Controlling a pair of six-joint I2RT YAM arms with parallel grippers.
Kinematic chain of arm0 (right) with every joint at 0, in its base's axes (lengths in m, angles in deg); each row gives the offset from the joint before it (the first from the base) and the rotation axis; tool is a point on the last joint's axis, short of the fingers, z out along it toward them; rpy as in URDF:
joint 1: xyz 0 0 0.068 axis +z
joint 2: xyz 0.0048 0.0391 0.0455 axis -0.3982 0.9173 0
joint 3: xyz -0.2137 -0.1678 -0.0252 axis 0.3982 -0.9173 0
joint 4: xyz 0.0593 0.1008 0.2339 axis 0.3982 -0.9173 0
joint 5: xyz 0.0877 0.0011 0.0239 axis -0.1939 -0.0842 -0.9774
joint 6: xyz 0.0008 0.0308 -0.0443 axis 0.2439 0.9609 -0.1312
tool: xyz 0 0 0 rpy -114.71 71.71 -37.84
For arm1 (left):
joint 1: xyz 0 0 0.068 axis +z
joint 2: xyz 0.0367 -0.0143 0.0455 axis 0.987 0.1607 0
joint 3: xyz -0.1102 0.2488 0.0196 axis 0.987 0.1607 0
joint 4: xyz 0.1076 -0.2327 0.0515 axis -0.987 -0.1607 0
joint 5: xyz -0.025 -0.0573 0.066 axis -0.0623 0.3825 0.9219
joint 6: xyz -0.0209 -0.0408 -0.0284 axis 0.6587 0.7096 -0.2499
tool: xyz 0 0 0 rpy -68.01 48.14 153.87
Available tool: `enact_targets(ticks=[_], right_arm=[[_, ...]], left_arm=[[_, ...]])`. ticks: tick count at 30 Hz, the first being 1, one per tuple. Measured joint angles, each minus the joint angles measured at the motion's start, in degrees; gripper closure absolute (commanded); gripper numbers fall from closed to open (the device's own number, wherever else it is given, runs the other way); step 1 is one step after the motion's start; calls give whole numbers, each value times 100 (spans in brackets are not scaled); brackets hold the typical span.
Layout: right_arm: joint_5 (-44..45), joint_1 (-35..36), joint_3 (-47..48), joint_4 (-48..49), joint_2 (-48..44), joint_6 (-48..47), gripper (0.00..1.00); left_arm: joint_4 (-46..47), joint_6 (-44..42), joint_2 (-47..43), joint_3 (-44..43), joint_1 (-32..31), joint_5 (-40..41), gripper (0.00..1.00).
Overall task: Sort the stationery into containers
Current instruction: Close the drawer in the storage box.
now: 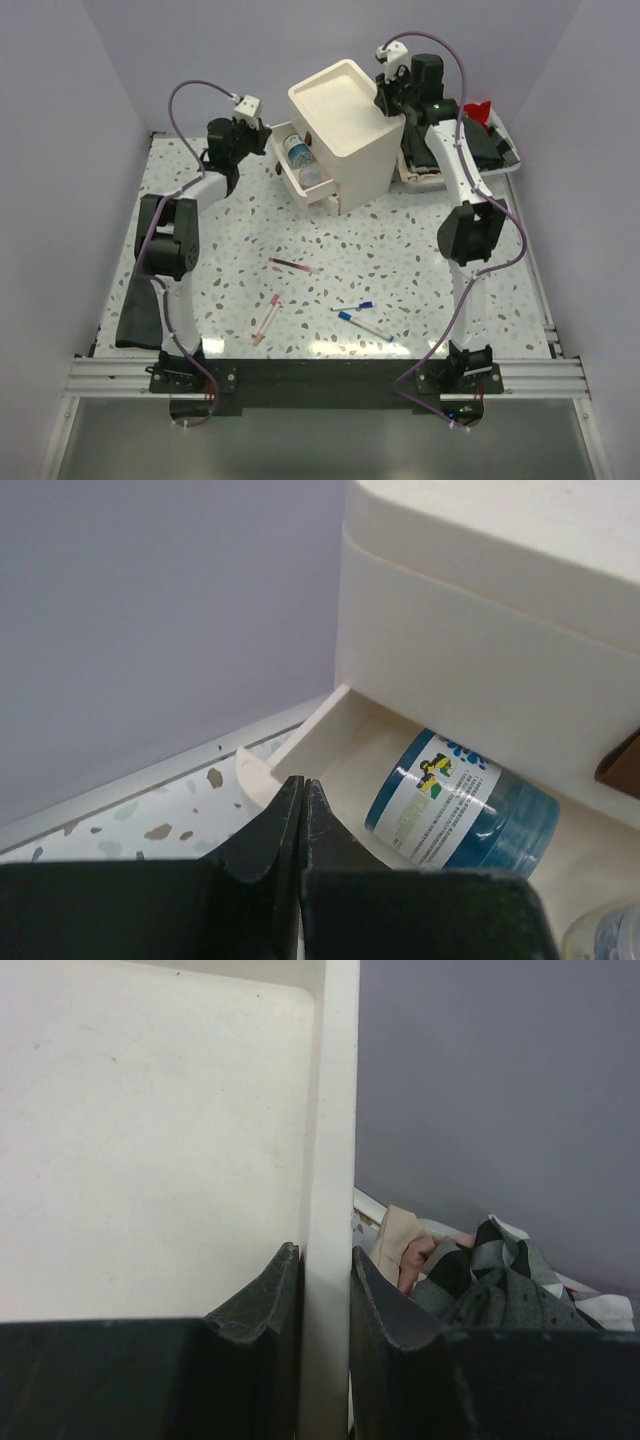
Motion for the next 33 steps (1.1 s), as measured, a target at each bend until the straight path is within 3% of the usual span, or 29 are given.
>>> enact_targets(ticks=[8, 13, 23, 28, 33], right_arm=[[11, 11, 0, 0, 0, -59, 100], [4, 17, -7, 17, 0, -81, 100], [11, 22, -7, 22, 2, -103, 100], [9, 22, -7, 20, 2, -103, 100], [9, 22, -22, 28, 2, -107, 100]], left_arm=[[105, 120, 2, 107, -254, -72, 100], [17, 201, -846, 1075, -197, -140, 100], [50, 15, -2739, 2033, -155, -356, 100], [-109, -120, -2618, 2736, -114, -361, 100], [-190, -190, -2114, 2793, -26, -358, 100]])
